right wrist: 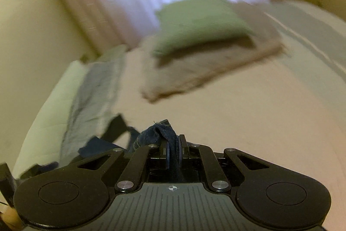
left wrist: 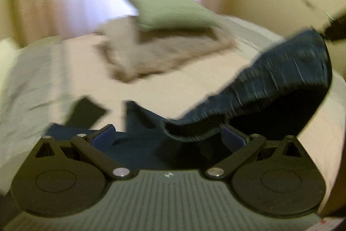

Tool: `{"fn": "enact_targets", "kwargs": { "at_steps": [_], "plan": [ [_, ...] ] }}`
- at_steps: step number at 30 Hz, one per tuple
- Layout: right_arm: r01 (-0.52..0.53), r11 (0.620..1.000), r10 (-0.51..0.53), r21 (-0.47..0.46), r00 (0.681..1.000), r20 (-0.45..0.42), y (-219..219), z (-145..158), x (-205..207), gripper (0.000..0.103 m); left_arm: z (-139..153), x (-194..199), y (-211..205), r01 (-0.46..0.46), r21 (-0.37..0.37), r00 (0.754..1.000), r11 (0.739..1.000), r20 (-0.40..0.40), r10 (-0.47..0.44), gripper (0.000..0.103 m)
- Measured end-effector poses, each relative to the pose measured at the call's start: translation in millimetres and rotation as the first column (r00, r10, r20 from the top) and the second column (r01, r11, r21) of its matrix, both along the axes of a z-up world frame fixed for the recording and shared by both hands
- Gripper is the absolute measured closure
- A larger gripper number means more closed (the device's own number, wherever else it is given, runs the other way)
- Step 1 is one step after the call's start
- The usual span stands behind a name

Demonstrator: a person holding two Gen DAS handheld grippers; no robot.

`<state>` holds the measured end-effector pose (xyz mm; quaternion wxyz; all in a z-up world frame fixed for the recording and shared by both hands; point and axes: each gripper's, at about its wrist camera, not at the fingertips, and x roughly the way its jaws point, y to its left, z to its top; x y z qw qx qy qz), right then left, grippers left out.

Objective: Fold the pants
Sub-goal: 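Lift the jeans with the right gripper while the left gripper grasps a leg hem, then carry the jeans with both grippers and lower them onto the bedspread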

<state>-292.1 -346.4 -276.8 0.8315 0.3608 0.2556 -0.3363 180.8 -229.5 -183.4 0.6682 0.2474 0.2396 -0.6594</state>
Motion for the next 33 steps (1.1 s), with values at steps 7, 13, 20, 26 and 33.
{"fn": "enact_targets", "kwargs": {
  "at_steps": [7, 13, 20, 26, 33],
  "plan": [
    [0.049, 0.998, -0.047, 0.048, 0.998, -0.048, -12.0, -21.3, -61.8, 0.099, -108.2, -57.3, -69.0, 0.255, 0.099, 0.964, 0.962, 0.057, -0.261, 0.006],
    [0.108, 0.992, -0.104, 0.065, 0.992, -0.071, -21.3, -46.3, -86.2, 0.099, -141.3, -28.5, -133.5, 0.447, 0.084, 0.89, 0.891, 0.053, -0.452, 0.011],
    [0.248, 0.962, -0.239, 0.117, 0.968, -0.082, -14.0, -81.5, -120.3, 0.099, -136.1, -36.1, -203.3, 0.698, 0.102, 0.709, 0.708, 0.033, -0.704, 0.028],
    [0.358, 0.908, -0.361, 0.22, 0.932, -0.028, 1.1, -95.6, -171.8, 0.1, -110.3, -50.6, -248.8, 0.716, 0.135, 0.695, 0.685, -0.053, -0.717, 0.076],
    [0.453, 0.811, -0.525, 0.37, 0.843, 0.117, 28.3, -83.5, -246.2, 0.1, -9.8, -121.3, -298.8, 0.724, 0.09, 0.68, 0.684, 0.073, -0.73, 0.084]
  ]
}}
